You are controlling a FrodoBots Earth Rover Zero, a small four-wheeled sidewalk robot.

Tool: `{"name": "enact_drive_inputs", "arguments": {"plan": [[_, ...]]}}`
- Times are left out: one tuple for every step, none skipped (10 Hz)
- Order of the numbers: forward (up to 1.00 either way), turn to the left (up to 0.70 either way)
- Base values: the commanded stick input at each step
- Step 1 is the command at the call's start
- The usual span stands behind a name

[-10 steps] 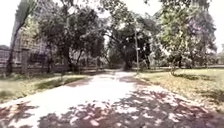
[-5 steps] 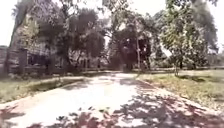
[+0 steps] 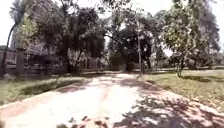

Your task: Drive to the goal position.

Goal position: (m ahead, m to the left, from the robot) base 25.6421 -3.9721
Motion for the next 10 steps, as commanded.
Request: {"name": "enact_drive_inputs", "arguments": {"plan": [[0.70,0.00],[0.70,0.00],[0.70,0.00],[0.70,0.00],[0.70,0.00],[0.70,0.00],[0.70,0.00],[0.70,0.00],[0.70,0.00],[0.70,0.00]]}}
